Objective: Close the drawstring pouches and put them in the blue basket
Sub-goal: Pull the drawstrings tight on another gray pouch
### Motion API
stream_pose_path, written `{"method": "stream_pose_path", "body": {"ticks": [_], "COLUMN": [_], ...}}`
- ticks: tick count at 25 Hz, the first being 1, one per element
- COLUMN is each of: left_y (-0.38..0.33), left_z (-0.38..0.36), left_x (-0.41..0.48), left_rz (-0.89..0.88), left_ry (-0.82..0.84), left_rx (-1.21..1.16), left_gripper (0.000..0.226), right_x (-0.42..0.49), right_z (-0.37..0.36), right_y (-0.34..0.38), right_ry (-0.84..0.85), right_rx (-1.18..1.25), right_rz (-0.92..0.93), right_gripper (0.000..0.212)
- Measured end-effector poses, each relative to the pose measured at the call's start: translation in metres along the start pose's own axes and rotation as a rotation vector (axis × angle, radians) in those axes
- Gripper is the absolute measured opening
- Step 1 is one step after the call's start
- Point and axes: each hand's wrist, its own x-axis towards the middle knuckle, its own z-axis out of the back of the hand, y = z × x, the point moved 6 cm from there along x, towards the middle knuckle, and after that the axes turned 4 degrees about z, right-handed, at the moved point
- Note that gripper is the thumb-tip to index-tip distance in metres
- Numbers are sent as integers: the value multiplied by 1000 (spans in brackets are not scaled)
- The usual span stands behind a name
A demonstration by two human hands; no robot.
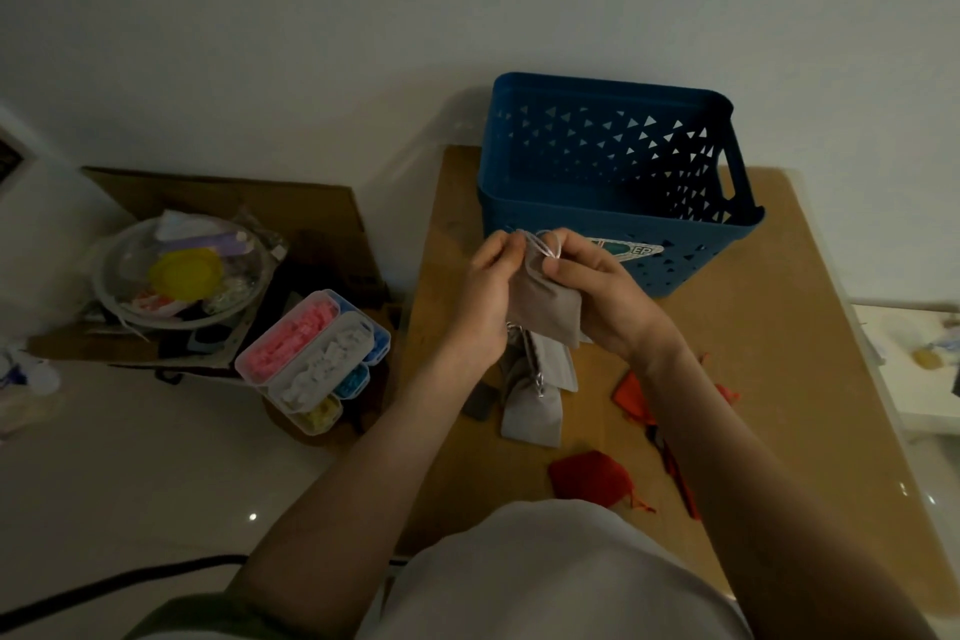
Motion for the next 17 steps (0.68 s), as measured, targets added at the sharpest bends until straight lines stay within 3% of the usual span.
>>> {"method": "stream_pose_path", "body": {"ticks": [2,5,7,9,12,17], "left_y": [-5,-20,-25,-25,-26,-21], "left_z": [3,9,10,11,12,17], "left_x": [-1,-4,-6,-6,-5,2], "left_rz": [-52,-224,-263,-282,-309,-290], "left_ry": [-57,-166,-193,-158,-88,-91], "left_rx": [178,442,482,470,505,549], "left_gripper": [23,21,22,25,27,28], "right_x": [0,6,11,9,5,-3], "right_z": [4,9,3,5,6,4], "right_y": [1,14,15,11,0,-11], "right_ry": [-76,-230,-257,-242,-56,31], "right_rx": [-86,-730,-942,-757,-115,219], "right_rz": [9,29,28,-15,-65,-31], "right_gripper": [25,14,13,18,42,31]}}
